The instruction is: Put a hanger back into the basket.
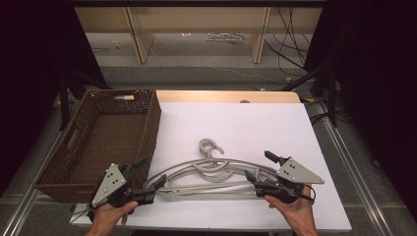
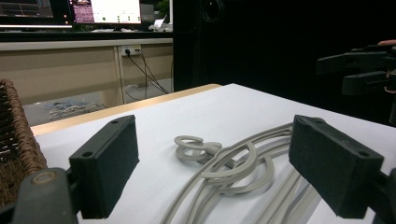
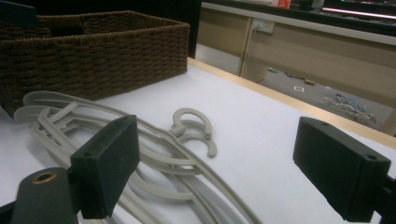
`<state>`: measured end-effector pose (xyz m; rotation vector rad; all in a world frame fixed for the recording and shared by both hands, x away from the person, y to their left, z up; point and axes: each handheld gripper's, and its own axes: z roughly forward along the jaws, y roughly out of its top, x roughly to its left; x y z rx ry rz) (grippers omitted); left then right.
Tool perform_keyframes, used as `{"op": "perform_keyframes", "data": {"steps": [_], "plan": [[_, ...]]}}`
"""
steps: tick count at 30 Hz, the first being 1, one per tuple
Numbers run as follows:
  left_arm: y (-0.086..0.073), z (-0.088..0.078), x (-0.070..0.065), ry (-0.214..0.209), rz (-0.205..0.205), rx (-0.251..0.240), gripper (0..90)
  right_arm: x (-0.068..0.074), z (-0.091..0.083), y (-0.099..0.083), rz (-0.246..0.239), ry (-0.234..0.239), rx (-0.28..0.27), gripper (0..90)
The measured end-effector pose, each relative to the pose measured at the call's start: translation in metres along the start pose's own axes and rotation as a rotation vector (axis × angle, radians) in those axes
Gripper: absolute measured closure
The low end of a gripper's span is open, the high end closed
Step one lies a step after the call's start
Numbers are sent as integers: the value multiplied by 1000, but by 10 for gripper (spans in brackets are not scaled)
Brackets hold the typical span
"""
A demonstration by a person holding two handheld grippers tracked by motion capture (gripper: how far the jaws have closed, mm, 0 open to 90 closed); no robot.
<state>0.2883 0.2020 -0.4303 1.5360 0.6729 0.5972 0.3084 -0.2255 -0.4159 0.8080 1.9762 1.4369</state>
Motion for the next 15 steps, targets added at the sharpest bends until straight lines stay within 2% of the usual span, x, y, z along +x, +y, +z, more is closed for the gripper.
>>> {"op": "perform_keyframes", "data": {"steps": [3,5,6,7,8,11,15], "plan": [[0,0,1,4,3,3,155,-2,5,3,-8,13,27,158],[0,0,1,6,3,2,155,-5,11,7,-36,20,53,160],[0,0,1,6,6,1,155,-6,15,8,-42,33,65,163],[0,0,1,7,8,0,155,-11,25,11,-51,57,101,170],[0,0,1,7,5,0,155,-11,25,11,-51,57,101,170],[0,0,1,5,7,-1,155,-16,38,13,-85,83,195,188],[0,0,1,3,7,2,155,-25,53,11,-125,94,273,219]]}}
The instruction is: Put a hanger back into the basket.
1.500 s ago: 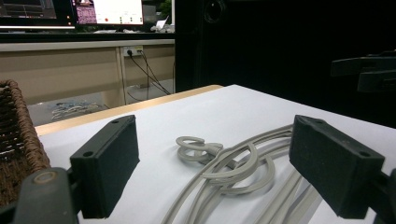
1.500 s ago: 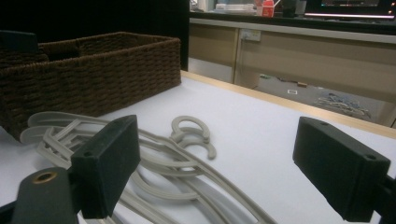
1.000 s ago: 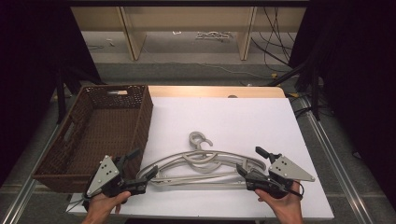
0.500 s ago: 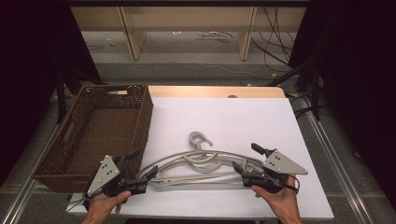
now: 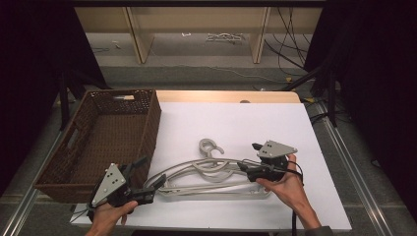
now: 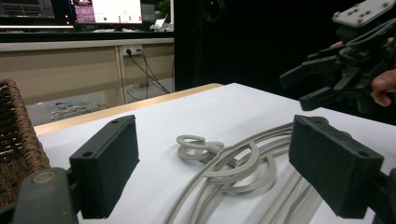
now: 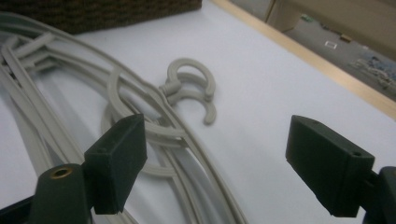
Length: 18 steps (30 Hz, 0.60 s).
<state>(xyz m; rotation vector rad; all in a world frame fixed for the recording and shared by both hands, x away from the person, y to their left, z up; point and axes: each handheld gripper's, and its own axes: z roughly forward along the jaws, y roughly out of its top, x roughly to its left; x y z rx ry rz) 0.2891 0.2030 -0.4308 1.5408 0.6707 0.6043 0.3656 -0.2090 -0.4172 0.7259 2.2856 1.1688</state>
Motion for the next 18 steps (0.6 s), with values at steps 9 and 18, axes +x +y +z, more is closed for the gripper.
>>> {"op": "perform_keyframes", "data": {"steps": [9,18], "plan": [[0,0,-1,-5,-1,1,156,-7,37,0,-76,70,186,328],[-1,1,-1,-8,2,7,157,-9,63,-1,-133,95,279,426]]}}
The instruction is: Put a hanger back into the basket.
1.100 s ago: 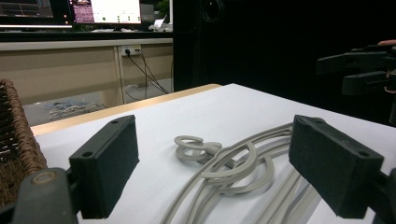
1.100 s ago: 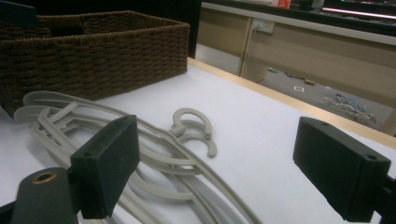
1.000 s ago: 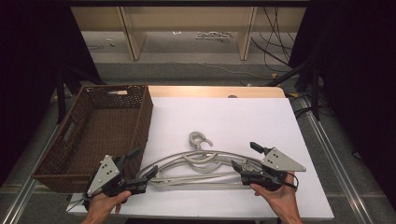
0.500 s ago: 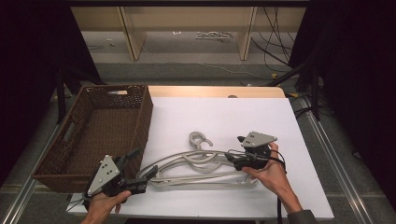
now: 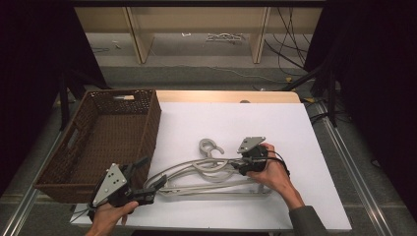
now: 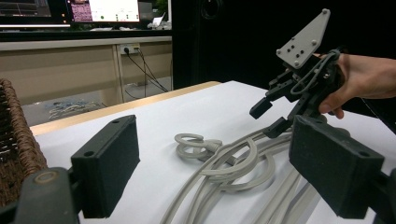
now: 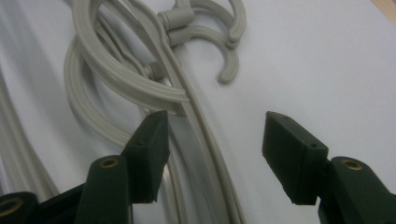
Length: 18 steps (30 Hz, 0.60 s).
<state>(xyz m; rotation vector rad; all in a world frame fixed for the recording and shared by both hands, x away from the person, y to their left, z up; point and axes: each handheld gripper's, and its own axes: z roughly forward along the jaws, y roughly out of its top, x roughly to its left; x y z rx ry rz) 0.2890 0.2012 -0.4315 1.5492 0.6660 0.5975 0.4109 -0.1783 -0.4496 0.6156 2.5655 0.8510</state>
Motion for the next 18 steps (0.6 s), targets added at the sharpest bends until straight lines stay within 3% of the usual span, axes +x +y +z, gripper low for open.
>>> {"op": "perform_keyframes", "data": {"steps": [3,4,8,14,18], "plan": [[0,1,1,-9,21,-8,157,-2,5,1,-10,10,14,473],[0,0,-1,-3,5,5,157,-2,7,1,-23,12,19,487],[0,1,-1,-4,21,9,159,-2,12,1,-33,36,55,537],[-1,2,-3,-4,18,16,159,-2,17,4,-100,44,86,598],[-1,2,-2,-1,27,20,161,-2,21,7,-119,62,85,645]]}}
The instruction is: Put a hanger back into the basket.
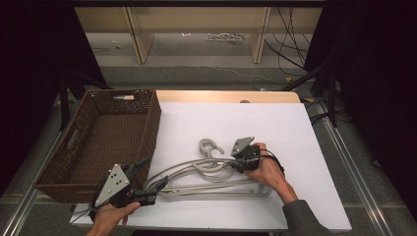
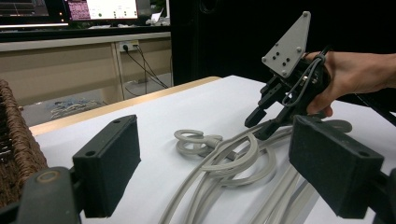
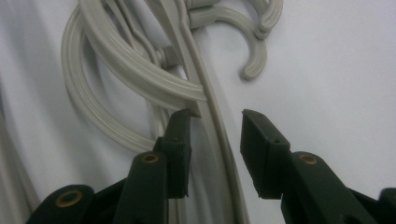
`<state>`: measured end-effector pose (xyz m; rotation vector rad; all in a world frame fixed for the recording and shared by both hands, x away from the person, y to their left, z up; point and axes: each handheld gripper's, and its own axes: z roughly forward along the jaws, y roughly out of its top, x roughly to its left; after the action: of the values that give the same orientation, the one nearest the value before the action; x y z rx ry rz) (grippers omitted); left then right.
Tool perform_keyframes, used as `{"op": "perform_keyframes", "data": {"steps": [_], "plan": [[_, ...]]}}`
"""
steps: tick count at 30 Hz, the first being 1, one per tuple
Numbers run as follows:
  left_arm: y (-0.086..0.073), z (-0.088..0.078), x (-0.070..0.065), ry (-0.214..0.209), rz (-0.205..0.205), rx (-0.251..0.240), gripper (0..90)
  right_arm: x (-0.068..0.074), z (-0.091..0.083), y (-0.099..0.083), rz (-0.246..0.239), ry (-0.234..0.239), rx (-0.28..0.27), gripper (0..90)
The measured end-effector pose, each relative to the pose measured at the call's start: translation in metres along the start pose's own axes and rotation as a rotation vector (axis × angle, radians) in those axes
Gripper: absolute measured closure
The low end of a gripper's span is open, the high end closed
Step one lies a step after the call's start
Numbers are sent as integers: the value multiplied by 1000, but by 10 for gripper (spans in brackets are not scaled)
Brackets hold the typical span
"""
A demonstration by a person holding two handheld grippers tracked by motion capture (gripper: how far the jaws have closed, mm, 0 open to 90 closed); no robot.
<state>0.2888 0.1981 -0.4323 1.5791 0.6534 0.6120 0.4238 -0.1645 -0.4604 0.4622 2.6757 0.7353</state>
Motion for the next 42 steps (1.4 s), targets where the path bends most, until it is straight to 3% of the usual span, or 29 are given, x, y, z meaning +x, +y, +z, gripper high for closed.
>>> {"op": "perform_keyframes", "data": {"steps": [10,19,27,29,32,35,40,42], "plan": [[0,1,0,-3,0,2,163,-2,4,0,-52,8,18,765],[1,1,0,-7,6,1,163,0,-5,4,-202,-5,24,816],[2,2,-1,-15,-5,-15,160,2,-20,8,-267,-22,6,822],[3,2,-2,1,17,5,159,3,-24,8,-282,-49,1,823],[6,9,-5,22,19,45,161,3,-33,9,-303,-46,-20,823],[9,21,-6,12,36,98,164,4,-38,11,-314,-59,-31,823],[19,51,-10,32,30,213,205,8,-46,13,-332,-56,-44,823],[23,65,-11,44,48,280,260,9,-49,15,-340,-66,-53,824]]}}
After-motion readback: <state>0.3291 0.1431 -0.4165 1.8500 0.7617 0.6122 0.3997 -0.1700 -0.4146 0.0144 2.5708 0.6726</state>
